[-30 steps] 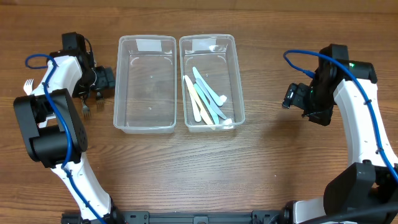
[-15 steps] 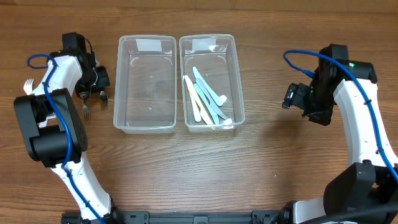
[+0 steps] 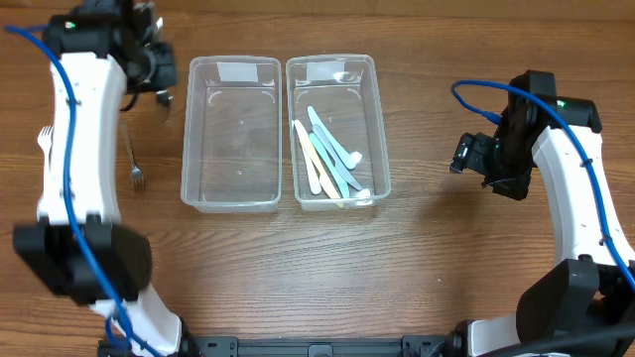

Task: Pack container
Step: 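Carry the metal fork into the left container and release it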

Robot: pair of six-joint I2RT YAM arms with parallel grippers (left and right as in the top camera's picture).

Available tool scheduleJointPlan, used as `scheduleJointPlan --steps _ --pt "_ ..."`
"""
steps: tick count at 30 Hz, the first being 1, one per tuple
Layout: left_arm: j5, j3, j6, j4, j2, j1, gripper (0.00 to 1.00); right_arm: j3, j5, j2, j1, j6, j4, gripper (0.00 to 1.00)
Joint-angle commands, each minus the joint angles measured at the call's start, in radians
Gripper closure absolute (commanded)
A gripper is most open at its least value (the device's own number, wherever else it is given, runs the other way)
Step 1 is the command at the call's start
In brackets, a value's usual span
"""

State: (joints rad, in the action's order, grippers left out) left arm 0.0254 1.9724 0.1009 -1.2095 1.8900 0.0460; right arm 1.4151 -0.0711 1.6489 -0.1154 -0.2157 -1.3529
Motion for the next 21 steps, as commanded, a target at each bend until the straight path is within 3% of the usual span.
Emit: scheduleJointPlan --steps 1,5,14,16,18,21 --pt "-0.038 0.019 0.026 -0.031 -0.065 -0.175 0.96 -0.002 0.000 -0.013 0.004 0.003 0.005 0.12" --pt "-0.072 -0.027 0.078 -0.005 -0.010 -0.295 0.96 -0.002 0.000 -0.013 0.004 0.003 0.000 0.12" --pt "-0.076 -0.105 0.109 0.004 0.223 -0.303 0.95 -0.002 -0.003 -0.013 0.004 0.003 -0.006 0.12" --pt "-0.077 -0.105 0.109 -0.003 0.237 -0.303 0.84 -0.002 -0.003 -0.013 0.004 0.003 -0.009 0.12" --pt "-0.077 -0.101 0.109 -0.002 0.224 -0.303 0.57 -0.002 -0.003 -0.013 0.004 0.003 -0.010 0.12" --pt "-0.083 -0.066 0.102 -0.014 0.164 -0.299 0.26 -0.002 -0.002 -0.013 0.004 0.003 -0.009 0.12"
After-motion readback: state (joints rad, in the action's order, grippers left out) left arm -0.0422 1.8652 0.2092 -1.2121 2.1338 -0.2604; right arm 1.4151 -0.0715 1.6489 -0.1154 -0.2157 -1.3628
